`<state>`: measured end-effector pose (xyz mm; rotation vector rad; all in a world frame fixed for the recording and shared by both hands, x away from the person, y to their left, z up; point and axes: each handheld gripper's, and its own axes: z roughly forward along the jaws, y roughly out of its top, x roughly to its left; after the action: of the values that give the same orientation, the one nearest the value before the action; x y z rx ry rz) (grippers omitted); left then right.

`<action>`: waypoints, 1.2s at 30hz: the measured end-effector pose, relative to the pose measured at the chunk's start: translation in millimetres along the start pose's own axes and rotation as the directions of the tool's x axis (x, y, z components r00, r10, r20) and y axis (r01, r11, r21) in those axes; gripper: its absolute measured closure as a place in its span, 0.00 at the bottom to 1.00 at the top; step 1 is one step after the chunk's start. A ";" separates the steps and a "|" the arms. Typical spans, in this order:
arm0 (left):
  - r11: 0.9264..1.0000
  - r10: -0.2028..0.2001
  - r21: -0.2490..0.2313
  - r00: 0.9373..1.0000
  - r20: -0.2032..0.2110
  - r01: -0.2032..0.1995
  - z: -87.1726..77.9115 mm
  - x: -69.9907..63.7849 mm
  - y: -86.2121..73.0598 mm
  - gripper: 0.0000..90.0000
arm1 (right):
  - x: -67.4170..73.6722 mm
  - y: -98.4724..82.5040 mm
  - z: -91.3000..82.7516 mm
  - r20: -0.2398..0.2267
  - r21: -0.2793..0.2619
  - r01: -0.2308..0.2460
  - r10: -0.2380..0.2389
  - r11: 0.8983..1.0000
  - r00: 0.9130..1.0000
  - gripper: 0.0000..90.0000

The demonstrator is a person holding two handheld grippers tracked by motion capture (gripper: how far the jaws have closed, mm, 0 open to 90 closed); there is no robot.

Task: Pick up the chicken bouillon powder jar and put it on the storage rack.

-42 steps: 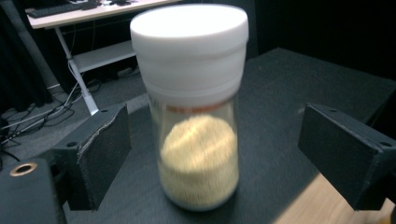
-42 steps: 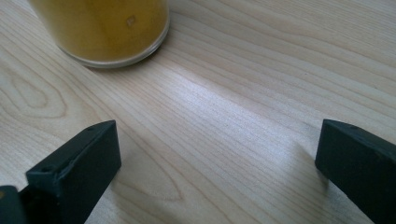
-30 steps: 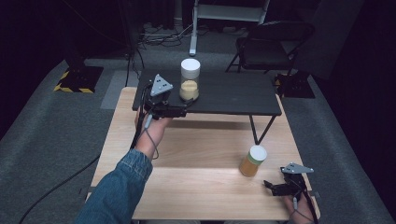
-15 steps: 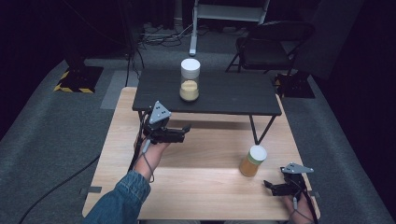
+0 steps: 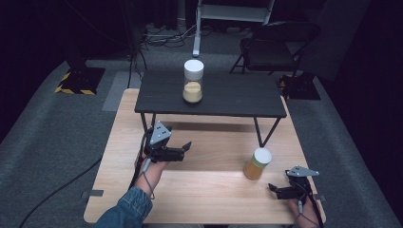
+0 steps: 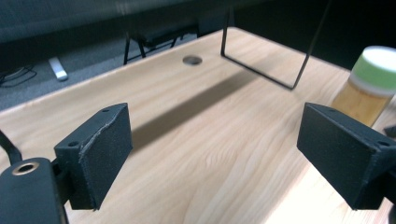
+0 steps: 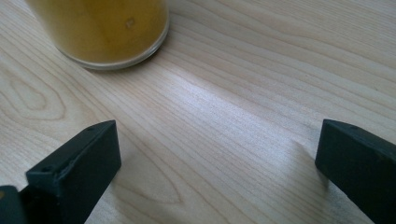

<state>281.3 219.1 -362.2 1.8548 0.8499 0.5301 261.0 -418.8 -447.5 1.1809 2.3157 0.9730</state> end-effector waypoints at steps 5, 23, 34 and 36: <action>0.999 0.014 0.029 1.000 -0.016 -0.014 2.5 -5.1 -15.9 0.12 | 0.1 0.1 0.1 0.001 0.000 -0.001 0.001 1.000 1.000 0.00; 0.997 -0.016 0.079 1.000 -0.025 0.018 5.7 -8.3 -63.1 0.13 | 0.1 0.1 0.1 0.001 0.000 -0.001 0.001 1.000 1.000 0.00; 0.986 -0.056 0.153 0.997 -0.054 0.064 10.5 -1.1 -85.2 0.13 | 0.1 0.2 0.0 0.001 0.000 -0.002 0.002 1.000 1.000 0.00; 0.985 -0.069 0.156 0.996 -0.056 0.077 11.5 -0.2 -88.4 0.13 | 0.1 0.1 0.1 0.001 0.000 -0.002 0.002 1.000 1.000 0.00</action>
<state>260.7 235.6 -447.4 1.9520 1.0151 0.4763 261.0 -418.7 -447.4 1.1832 2.3144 0.9725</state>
